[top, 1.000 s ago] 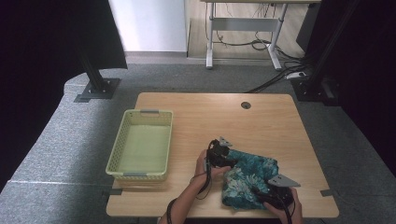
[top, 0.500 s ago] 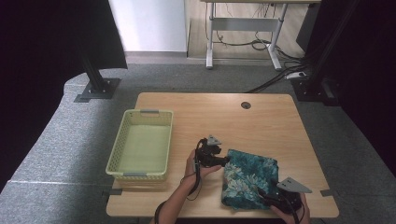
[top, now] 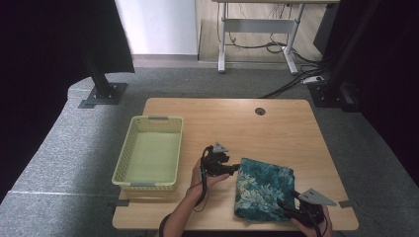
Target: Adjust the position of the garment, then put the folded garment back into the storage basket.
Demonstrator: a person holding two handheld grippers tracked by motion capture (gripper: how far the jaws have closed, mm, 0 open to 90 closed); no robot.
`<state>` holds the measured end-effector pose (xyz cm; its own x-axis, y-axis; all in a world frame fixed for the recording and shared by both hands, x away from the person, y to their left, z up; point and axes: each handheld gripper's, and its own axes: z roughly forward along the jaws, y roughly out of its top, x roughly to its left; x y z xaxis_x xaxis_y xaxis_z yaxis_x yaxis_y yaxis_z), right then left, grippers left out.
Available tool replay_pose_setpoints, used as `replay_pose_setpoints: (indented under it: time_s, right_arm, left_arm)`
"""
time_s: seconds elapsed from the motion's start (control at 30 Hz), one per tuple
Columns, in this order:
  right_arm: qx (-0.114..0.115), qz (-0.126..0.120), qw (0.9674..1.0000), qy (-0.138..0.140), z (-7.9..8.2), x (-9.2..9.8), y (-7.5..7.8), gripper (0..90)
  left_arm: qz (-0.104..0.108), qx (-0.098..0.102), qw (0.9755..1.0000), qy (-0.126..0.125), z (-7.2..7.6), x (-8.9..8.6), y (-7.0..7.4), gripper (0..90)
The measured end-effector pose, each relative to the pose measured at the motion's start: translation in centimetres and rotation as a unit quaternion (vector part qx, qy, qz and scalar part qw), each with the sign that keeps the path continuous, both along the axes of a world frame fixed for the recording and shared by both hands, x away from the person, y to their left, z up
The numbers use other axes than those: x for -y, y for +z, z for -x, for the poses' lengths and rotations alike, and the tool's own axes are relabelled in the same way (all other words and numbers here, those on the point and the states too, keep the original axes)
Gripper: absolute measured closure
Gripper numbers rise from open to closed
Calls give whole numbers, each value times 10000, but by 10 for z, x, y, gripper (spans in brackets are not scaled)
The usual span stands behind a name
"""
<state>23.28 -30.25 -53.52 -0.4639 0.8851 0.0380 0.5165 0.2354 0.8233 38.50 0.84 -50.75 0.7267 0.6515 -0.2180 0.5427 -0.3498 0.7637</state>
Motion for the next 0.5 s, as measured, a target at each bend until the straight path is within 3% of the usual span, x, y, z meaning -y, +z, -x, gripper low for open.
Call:
replay_pose_setpoints:
  time_s: [0.5]
  right_arm:
    - [-44, 39, 10000, -25, -2, 2, -2, 337]
  left_arm:
    - [56, -189, 9998, 15, -13, 6, -14, 392]
